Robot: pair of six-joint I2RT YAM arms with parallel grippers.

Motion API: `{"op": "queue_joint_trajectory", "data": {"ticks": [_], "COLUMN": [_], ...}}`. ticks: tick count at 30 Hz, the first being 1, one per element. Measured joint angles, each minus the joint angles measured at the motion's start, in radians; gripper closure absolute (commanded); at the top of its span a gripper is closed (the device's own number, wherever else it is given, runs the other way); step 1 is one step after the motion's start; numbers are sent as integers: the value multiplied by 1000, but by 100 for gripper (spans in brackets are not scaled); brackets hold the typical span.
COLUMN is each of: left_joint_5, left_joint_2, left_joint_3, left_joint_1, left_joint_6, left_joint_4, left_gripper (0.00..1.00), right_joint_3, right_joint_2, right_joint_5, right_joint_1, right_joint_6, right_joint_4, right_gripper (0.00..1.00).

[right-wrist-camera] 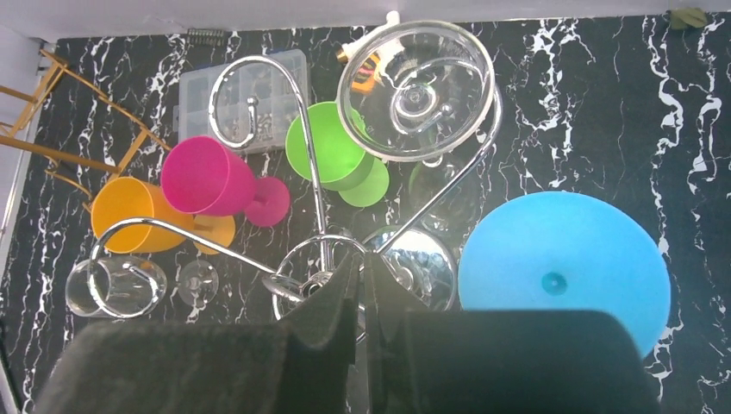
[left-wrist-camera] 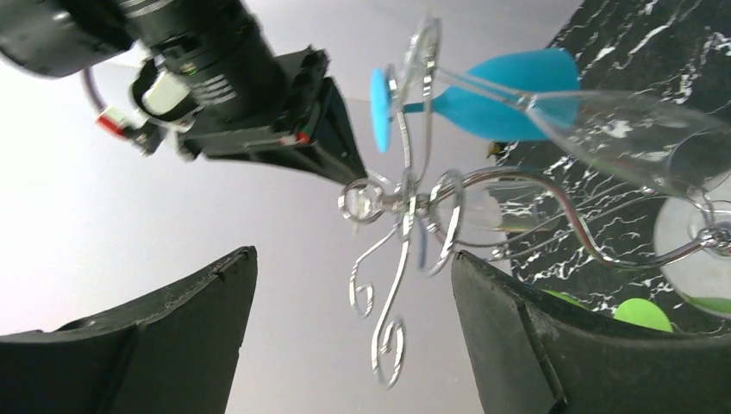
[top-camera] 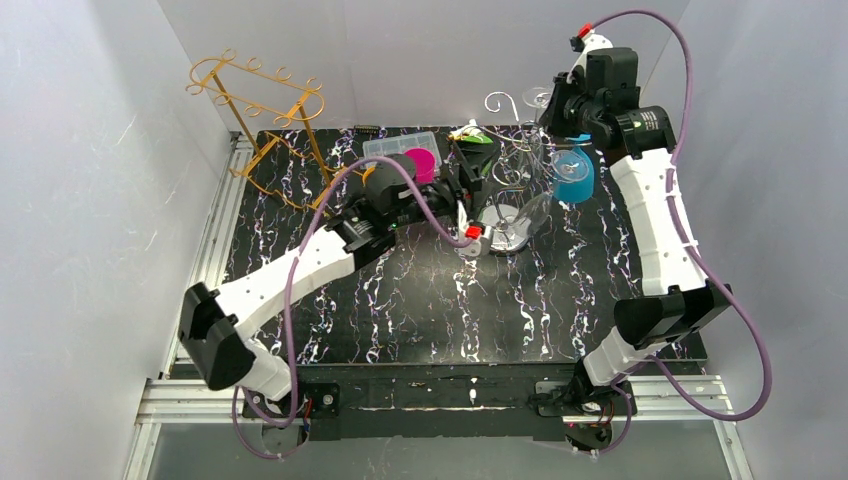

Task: Place the wine glass upside down on the wine glass rack
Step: Adjust the wine rack at the center of the board.

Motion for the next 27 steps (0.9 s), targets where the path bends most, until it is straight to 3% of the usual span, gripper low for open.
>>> {"op": "queue_joint_trajectory", "data": {"ticks": [6,13,17,23,27], "left_joint_5": [-32,-11,19,86,113], "left_joint_2": [-103,-54,6,71,85], "left_joint_3": [-37,-22,-8,35,64], "left_joint_1": [61,210,239,237,235], "left_joint_6": [-44,-53,-11,57,86], "left_joint_4": [-11,-55,-71,-83,-73], "left_gripper": [9,17,28,52,60], "right_joint_3": [24,24,24,24,9], "right_joint_2": [-5,-26,-55,-108,-130], "right_joint_5": [1,-1,-3,-42,-102], "right_joint_1": [0,0,0,0,0], "right_joint_6": [6,31,49,61,76], "right_joint_4": [-9,-34,-36,-42,-41], "right_gripper": [89,92,93,94,94]}}
